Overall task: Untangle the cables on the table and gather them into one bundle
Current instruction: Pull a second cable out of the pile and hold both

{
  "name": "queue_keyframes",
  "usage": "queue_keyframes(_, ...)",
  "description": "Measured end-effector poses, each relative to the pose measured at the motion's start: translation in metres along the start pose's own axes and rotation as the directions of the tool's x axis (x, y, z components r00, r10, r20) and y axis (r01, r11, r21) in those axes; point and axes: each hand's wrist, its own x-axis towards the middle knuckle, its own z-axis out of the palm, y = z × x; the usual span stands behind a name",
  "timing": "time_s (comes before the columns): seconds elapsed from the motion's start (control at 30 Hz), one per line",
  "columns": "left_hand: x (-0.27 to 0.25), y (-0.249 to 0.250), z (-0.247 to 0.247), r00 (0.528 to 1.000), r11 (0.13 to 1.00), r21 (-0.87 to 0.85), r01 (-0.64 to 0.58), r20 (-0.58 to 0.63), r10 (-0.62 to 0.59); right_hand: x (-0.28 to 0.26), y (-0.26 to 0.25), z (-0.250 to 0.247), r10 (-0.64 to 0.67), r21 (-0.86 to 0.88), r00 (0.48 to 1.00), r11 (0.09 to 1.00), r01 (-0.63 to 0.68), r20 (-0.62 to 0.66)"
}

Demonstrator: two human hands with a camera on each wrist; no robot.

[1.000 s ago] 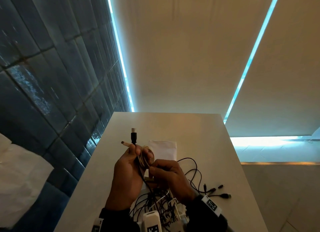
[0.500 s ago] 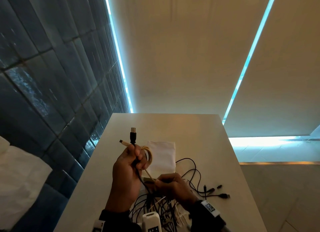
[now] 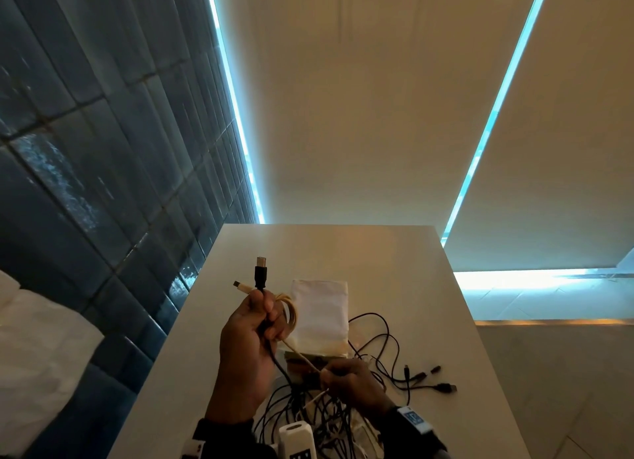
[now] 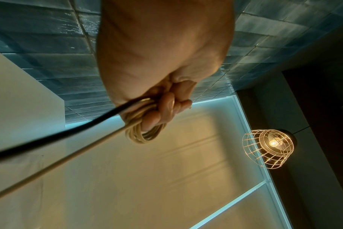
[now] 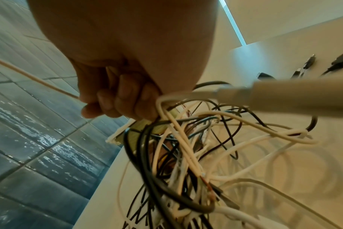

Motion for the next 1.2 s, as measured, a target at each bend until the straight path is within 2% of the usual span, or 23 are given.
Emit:
queue_keyframes(0.1, 0.002, 0.002, -0.001, 1.000, 0.998, 0.054, -0.010, -0.008, 0.011, 0.001, -0.008, 0.002, -0.027, -0.022, 0.996, 0.999, 0.025, -0.089)
queue_keyframes(0.2, 0.005, 0.003, -0.005, 0.998, 0.990, 0.135, -0.031, -0.042, 0.037, 0.000, -0.033, 0.003, -0.034, 0.060, 0.980, 0.997, 0.046, -0.194)
queue_keyframes(0.37, 0.005, -0.002, -0.002, 0.996, 0.963, 0.268, -0.015, -0.080, 0.037, -0.014, -0.096, 0.010, -0.143, 0.283, 0.979, 0.942, 0.180, -0.145)
queue_keyframes(0.5, 0.005, -0.006, 0.001, 0.989, 0.943, 0.331, 0.030, -0.144, 0.019, -0.017, -0.120, 0.022, -0.308, 0.220, 0.937, 0.914, 0.340, -0.166)
queue_keyframes(0.6, 0.006, -0.007, 0.000, 0.982, 0.940, 0.337, 0.053, -0.187, 0.011, -0.019, -0.124, 0.026, -0.389, 0.206, 0.914, 0.891, 0.406, -0.119)
queue_keyframes(0.7, 0.006, -0.005, -0.001, 0.983, 0.968, 0.237, 0.082, -0.176, -0.040, -0.020, -0.122, 0.030, -0.424, 0.175, 0.903, 0.886, 0.430, -0.074)
queue_keyframes(0.77, 0.006, -0.003, -0.002, 0.990, 0.989, 0.125, 0.083, -0.121, -0.068, -0.019, -0.116, 0.030, -0.413, 0.148, 0.910, 0.898, 0.414, -0.040)
queue_keyframes(0.9, 0.006, 0.000, -0.002, 0.995, 0.998, -0.053, 0.045, -0.089, -0.050, -0.019, -0.103, 0.026, -0.357, 0.208, 0.934, 0.913, 0.351, -0.006)
queue_keyframes(1.03, 0.006, -0.001, 0.001, 0.997, 0.995, -0.094, 0.027, -0.072, -0.034, -0.015, -0.096, 0.021, -0.334, 0.275, 0.942, 0.908, 0.316, 0.021)
queue_keyframes(1.2, 0.003, 0.001, 0.003, 0.999, 0.995, -0.095, -0.016, -0.032, 0.013, -0.013, -0.077, 0.018, -0.314, 0.202, 0.947, 0.934, 0.296, 0.062)
